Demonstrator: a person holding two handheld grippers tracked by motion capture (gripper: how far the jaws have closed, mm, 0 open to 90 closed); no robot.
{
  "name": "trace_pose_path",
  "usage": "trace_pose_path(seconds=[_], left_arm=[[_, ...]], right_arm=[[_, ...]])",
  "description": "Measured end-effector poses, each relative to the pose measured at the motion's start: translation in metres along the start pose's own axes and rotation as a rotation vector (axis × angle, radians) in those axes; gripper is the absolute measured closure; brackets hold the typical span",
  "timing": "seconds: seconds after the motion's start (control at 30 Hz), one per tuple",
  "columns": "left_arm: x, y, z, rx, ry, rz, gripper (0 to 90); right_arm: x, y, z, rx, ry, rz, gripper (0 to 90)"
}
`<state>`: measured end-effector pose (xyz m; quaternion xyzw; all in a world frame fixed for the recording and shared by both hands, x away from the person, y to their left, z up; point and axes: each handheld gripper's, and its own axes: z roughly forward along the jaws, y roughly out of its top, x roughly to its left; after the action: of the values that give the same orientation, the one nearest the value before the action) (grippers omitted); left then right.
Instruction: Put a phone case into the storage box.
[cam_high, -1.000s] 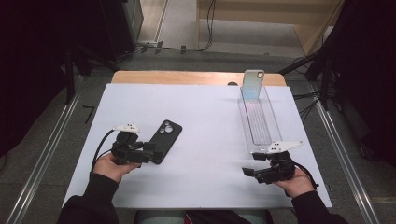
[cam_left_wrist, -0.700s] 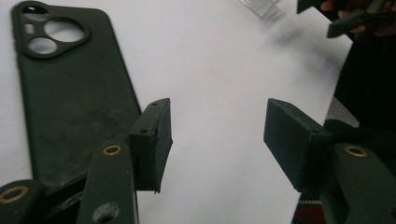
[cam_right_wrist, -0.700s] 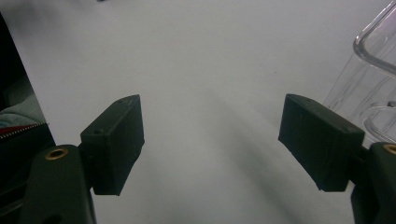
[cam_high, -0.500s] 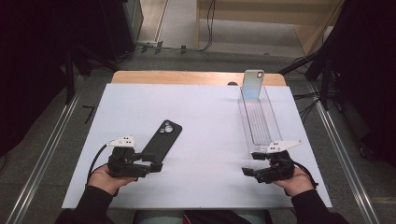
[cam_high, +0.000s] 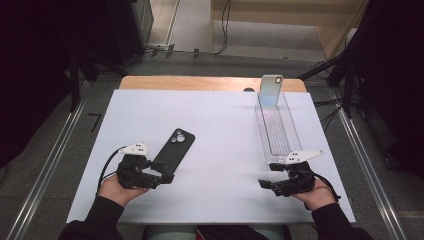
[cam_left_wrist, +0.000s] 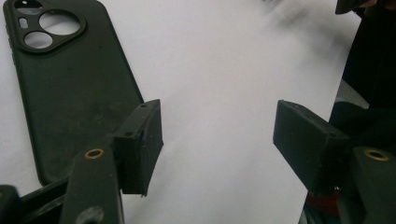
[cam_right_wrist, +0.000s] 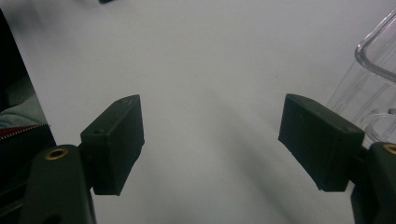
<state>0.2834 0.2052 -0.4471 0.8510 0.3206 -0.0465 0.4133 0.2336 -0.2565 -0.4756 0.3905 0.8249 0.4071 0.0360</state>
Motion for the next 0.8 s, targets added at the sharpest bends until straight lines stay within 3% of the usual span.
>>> trace_pose_path(seconds=[0.17,0.27,0.43,0.53,0.63,0.8], left_arm=[[0.005,0.005,0.0,-0.031,0.018,-0.044,33.0],[0.007,0.009,0.001,-0.032,0.003,-0.037,32.9],[0.009,0.018,0.005,-0.047,0.019,-0.027,31.2],[0.011,0.022,0.007,-0.039,0.029,-0.061,26.5],[0.012,0.027,0.01,-0.034,0.06,-0.065,20.5],[0.016,0.032,0.015,-0.028,0.054,-0.04,19.7]], right_arm=[[0.0,0.0,0.001,0.001,-0.001,0.0,20.4],[0.0,0.0,0.001,0.0,-0.002,0.001,20.4],[0.0,0.0,0.002,0.005,0.0,-0.003,20.4],[0.0,0.0,0.001,0.004,0.0,-0.001,20.5],[0.0,0.0,0.001,0.005,0.0,0.002,20.4],[0.0,0.0,0.002,0.004,-0.001,-0.002,20.4]])
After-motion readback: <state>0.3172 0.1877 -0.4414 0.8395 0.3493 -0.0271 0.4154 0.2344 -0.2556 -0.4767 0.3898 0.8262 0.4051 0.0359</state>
